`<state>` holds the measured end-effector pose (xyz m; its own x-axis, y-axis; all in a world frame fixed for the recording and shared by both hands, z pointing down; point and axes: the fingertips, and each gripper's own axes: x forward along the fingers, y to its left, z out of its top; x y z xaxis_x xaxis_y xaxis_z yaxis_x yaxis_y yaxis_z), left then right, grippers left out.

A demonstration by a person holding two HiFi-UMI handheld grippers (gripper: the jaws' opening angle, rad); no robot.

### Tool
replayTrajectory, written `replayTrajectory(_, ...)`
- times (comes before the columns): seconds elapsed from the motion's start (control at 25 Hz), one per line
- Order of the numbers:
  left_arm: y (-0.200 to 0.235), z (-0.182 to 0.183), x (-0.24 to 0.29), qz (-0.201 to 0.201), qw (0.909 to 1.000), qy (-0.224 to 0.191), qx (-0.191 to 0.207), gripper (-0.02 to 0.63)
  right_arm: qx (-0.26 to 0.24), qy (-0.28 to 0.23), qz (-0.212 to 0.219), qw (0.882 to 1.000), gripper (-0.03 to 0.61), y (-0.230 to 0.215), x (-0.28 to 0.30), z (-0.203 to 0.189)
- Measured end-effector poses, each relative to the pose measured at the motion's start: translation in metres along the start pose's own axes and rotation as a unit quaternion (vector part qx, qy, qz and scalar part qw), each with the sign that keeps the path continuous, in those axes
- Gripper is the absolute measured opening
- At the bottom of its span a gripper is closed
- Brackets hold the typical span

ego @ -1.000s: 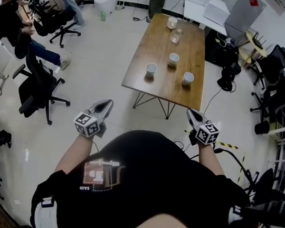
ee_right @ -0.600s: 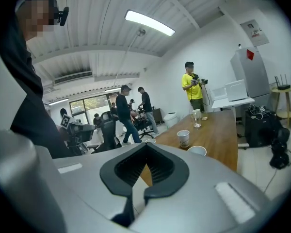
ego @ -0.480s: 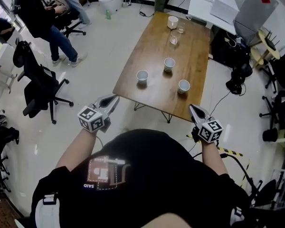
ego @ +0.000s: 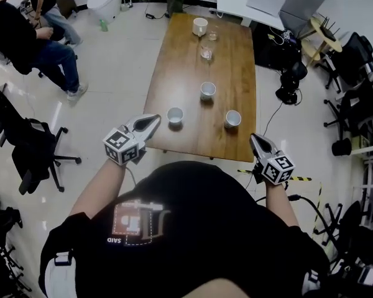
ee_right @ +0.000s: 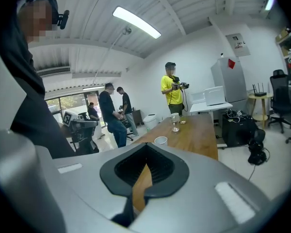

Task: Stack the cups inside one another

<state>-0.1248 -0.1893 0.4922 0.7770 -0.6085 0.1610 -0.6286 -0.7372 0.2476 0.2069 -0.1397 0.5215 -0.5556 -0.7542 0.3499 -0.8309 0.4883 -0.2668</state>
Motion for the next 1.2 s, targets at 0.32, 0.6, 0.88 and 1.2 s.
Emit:
replayTrajectory(0.32, 0.036, 0.008, 0.060, -0.104, 0.9872, 0.073, 0.096, 0.000, 0.022, 0.003, -0.050, 0.998, 0.014, -0.007, 0.026, 0.003)
replayTrajectory(0.6, 0.014, -0.008, 0.125, -0.132, 0.9531, 0.183, 0.202, 0.066, 0.023, 0.001, -0.029, 0.999, 0.014, -0.062, 0.017, 0.009)
replayTrajectory(0.88, 0.008, -0.044, 0.178, -0.172, 0.8779, 0.310, 0.322, 0.121, 0.024, 0.005, -0.008, 1.000, 0.014, -0.101, 0.007, 0.010)
replayTrajectory(1.2, 0.013, -0.078, 0.233, -0.226, 0.7924, 0.375, 0.425, 0.121, 0.055, 0.030, -0.038, 0.997, 0.014, -0.114, -0.025, -0.026)
